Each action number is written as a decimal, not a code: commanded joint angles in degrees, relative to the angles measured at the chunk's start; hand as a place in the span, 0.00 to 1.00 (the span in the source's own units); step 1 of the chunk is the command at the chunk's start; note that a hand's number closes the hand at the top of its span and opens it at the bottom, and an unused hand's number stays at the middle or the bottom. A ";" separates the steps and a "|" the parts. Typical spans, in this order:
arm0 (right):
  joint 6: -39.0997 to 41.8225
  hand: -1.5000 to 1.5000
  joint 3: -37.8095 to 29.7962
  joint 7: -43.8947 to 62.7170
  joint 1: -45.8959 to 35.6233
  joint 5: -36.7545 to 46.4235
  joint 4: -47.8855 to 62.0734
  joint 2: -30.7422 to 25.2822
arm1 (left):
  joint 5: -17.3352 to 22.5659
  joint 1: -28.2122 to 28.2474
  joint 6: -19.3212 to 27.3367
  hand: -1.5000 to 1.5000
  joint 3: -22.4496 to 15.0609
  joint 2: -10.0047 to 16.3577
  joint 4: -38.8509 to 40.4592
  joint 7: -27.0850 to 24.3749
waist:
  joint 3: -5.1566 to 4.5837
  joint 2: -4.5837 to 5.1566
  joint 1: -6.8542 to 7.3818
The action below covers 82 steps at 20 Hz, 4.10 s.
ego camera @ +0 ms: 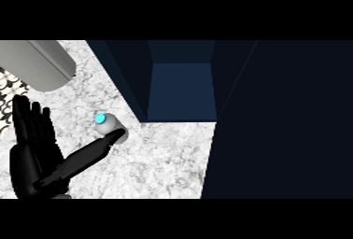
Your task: Pick up the bottled water, place it into the cabinet and close the cabinet
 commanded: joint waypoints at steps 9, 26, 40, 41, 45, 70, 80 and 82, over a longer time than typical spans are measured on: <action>-1.89 0.00 0.46 -0.80 1.46 5.11 -5.27 -4.16 | 16.67 1.98 -5.68 0.00 8.36 -0.71 16.53 -20.03 | 0.03 -0.01 0.03; -5.02 0.00 0.68 6.11 -3.75 5.96 -7.17 -5.23 | 30.27 -10.21 -8.97 0.00 11.98 -2.38 47.10 -43.01 | -0.02 0.13 -0.32; -7.58 0.00 2.66 -0.15 -1.93 4.84 -2.91 -7.37 | 43.95 -15.49 -7.93 0.00 10.52 -2.38 68.48 -62.11 | 0.03 0.16 -0.12; -7.41 0.00 3.25 3.25 -1.66 6.39 -8.71 -9.37 | 40.82 -14.23 -11.00 0.00 14.96 -2.16 67.18 -61.47 | 0.02 0.07 -0.13; -8.63 0.00 7.04 0.64 -0.30 7.79 -4.92 -7.92 | 44.21 -18.88 -9.78 0.00 13.66 -2.38 73.41 -63.83 | 0.04 0.07 -0.30; -10.83 0.00 6.86 -1.59 1.79 5.59 -6.54 -11.26 | 53.06 -23.81 -28.15 1.00 19.51 -2.07 89.43 -81.14 | 0.05 0.09 -0.47; -11.67 0.00 3.49 0.62 -3.57 4.15 -3.01 -11.25 | 46.61 -12.65 -44.33 1.00 5.66 0.82 80.15 -75.67 | 0.10 -0.24 0.82; -11.55 0.00 5.44 0.85 -3.76 5.70 -3.73 -10.97 | 47.14 -12.74 -46.52 1.00 6.92 1.52 80.17 -77.59 | 0.06 -0.06 0.41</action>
